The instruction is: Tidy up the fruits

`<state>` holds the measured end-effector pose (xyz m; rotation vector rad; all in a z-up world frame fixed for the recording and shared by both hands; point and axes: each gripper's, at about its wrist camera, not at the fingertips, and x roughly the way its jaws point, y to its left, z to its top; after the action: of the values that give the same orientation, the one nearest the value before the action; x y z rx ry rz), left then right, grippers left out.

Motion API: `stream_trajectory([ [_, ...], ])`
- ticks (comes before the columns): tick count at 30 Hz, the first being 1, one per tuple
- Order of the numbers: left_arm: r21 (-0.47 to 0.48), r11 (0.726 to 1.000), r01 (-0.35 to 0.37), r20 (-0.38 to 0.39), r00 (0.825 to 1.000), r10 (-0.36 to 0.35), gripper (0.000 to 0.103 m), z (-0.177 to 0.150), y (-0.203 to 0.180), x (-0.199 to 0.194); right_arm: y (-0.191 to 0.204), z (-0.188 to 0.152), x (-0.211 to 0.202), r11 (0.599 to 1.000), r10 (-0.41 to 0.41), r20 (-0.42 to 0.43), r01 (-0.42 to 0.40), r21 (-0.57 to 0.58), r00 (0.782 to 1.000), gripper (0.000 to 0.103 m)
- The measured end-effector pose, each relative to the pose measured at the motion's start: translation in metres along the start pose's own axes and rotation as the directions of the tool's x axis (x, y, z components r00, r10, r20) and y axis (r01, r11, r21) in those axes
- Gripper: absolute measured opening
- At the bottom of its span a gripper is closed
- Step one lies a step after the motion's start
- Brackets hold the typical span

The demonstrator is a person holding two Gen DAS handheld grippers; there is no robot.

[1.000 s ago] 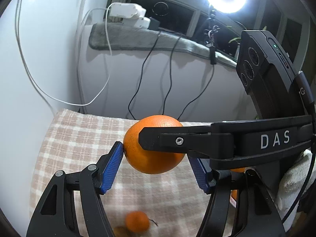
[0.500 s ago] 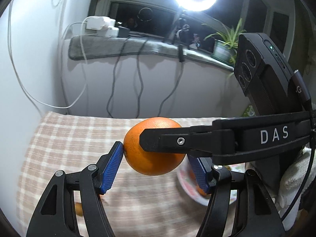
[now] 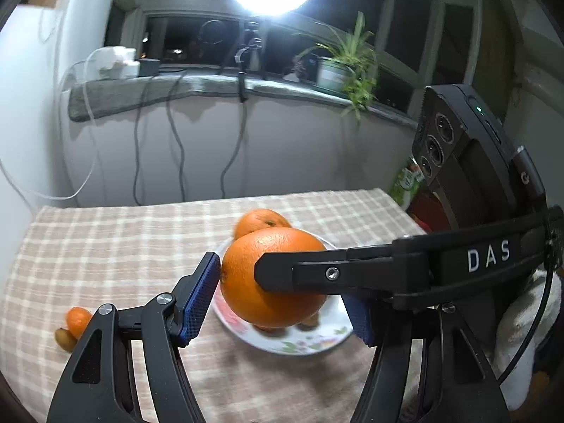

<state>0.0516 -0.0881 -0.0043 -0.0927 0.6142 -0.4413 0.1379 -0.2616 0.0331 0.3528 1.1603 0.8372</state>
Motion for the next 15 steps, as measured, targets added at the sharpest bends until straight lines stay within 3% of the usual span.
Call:
stream_trajectory([
  [15,0.028,0.998,0.061,-0.096,0.994,-0.058,0.065,-0.026,-0.033,0.027,-0.047,-0.043,-0.015,0.992,-0.011,-0.027,0.014,0.128,1.0,0.078],
])
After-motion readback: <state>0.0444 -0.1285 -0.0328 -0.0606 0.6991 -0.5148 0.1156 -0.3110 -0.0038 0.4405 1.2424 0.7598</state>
